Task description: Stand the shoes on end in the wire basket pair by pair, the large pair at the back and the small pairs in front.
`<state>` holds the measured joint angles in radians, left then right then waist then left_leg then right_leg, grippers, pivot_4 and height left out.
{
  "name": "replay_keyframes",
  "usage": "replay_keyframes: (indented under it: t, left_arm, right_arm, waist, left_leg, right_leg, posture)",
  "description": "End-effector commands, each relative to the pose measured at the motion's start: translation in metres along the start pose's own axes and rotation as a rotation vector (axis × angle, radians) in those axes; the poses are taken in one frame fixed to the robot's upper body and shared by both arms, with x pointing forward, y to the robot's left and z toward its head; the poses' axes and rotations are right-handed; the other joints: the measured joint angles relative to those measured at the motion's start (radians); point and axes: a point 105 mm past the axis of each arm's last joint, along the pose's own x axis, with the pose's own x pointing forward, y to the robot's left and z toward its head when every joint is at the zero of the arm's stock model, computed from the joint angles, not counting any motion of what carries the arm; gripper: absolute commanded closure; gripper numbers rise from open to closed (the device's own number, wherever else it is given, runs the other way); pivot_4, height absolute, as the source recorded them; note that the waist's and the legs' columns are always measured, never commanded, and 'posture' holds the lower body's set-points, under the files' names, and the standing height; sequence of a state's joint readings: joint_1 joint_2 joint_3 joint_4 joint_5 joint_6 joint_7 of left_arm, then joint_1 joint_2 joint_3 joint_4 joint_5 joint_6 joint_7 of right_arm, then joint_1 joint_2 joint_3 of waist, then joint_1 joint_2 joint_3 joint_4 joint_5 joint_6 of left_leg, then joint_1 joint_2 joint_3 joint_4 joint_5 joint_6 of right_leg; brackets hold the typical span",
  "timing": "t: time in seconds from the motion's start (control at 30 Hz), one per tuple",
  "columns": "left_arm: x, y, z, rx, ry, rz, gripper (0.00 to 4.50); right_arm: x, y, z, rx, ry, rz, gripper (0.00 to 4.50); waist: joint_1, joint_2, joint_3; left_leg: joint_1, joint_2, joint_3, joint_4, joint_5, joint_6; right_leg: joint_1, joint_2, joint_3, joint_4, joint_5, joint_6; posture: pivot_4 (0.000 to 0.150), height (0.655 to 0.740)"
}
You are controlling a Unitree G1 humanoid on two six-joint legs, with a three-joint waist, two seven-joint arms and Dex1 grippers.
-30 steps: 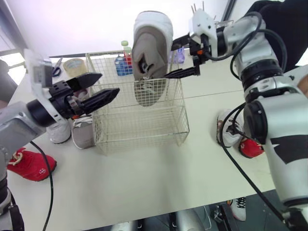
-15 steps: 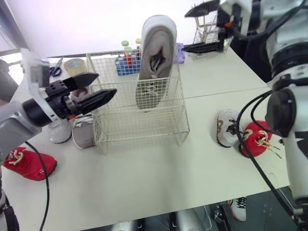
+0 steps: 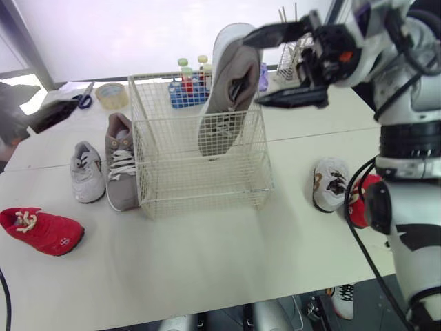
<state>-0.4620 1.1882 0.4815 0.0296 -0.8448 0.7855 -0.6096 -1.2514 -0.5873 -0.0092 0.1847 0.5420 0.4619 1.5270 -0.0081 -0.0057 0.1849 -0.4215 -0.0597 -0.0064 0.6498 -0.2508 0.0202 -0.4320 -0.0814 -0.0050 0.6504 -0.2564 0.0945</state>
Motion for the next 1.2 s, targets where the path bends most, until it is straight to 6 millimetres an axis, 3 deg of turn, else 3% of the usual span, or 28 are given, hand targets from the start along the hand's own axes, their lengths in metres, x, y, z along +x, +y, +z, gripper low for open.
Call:
replay_keyframes:
  t: [0.03,0.1,0.2,0.4,0.6,0.73,0.87,1.07,1.1,1.2]
  left_arm:
    - [0.019,0.030,-0.017,-0.032,0.074,0.110,0.00]
    - [0.032,0.045,-0.029,-0.062,0.126,0.167,0.00]
    - [0.055,0.052,-0.050,-0.124,0.186,0.168,0.00]
    - [0.088,0.046,-0.087,-0.224,0.270,0.144,0.00]
    - [0.102,0.036,-0.126,-0.229,0.378,0.185,0.00]
    - [0.107,0.029,-0.141,-0.220,0.414,0.195,0.00]
    - [0.112,0.026,-0.144,-0.232,0.405,0.214,1.20]
    - [0.115,0.027,-0.132,-0.295,0.345,0.229,4.23]
    - [0.116,0.028,-0.131,-0.307,0.334,0.234,4.44]
    - [0.116,0.036,-0.113,-0.341,0.254,0.262,4.44]
  right_arm:
    - [0.008,0.009,0.014,-0.034,-0.036,-0.003,0.03]
    - [0.010,0.013,0.013,-0.026,-0.039,-0.004,0.03]
    - [0.013,0.016,0.014,-0.023,-0.041,-0.009,0.03]
    - [0.011,0.018,0.019,-0.021,-0.043,-0.038,0.03]
    - [0.009,0.019,0.018,-0.018,-0.014,-0.068,0.03]
    - [0.009,0.020,0.018,-0.020,-0.008,-0.079,0.03]
    - [0.008,0.018,0.016,-0.023,0.006,-0.091,0.00]
    - [0.008,0.016,0.015,-0.031,0.009,-0.103,0.00]
    - [0.008,0.015,0.015,-0.032,0.008,-0.104,0.00]
    - [0.008,0.013,0.015,-0.037,0.007,-0.104,0.00]
  waist:
    - [0.001,-0.001,0.000]
    - [-0.001,-0.002,-0.001]
    - [-0.002,-0.002,-0.001]
    - [-0.007,-0.003,-0.001]
    - [-0.004,-0.003,-0.001]
    - [-0.004,-0.003,-0.001]
    - [-0.004,-0.004,-0.001]
    - [-0.008,-0.004,-0.002]
    - [-0.008,-0.004,-0.002]
    - [-0.007,-0.004,-0.001]
  left_leg:
    - [0.000,0.000,0.000,0.001,0.000,0.000]
    - [0.000,0.000,0.000,0.001,0.000,0.000]
    - [-0.001,-0.001,0.000,0.002,0.000,0.001]
    - [-0.006,-0.001,0.002,0.009,0.001,0.000]
    - [-0.006,0.000,0.004,0.013,-0.003,0.006]
    - [-0.006,-0.001,0.004,0.014,-0.004,0.007]
    - [-0.006,-0.001,0.004,0.015,-0.004,0.007]
    - [-0.006,0.000,0.004,0.014,-0.004,0.007]
    - [-0.006,0.000,0.004,0.014,-0.004,0.007]
    - [-0.006,0.000,0.004,0.015,-0.004,0.007]
  right_leg:
    - [0.000,0.000,0.000,0.001,0.000,0.000]
    - [0.000,0.000,0.000,0.001,0.000,0.000]
    - [0.000,0.001,-0.001,0.001,0.000,0.000]
    - [-0.004,0.001,-0.001,0.004,0.001,0.001]
    - [-0.003,0.000,-0.001,0.006,0.001,0.002]
    - [-0.003,-0.001,-0.001,0.008,0.001,0.002]
    - [-0.004,-0.001,-0.001,0.011,0.001,0.002]
    - [-0.007,-0.001,-0.001,0.015,0.001,0.002]
    - [-0.007,-0.001,-0.001,0.015,0.001,0.002]
    - [-0.007,-0.001,-0.001,0.014,0.001,0.002]
  posture:
    - [0.150,0.7400]
    - [0.150,0.7400]
    - [0.150,0.7400]
    - [0.150,0.7400]
    - [0.150,0.7400]
    - [0.150,0.7400]
    - [0.150,0.7400]
    - [0.150,0.7400]
    - [0.150,0.7400]
    - [0.150,0.7400]
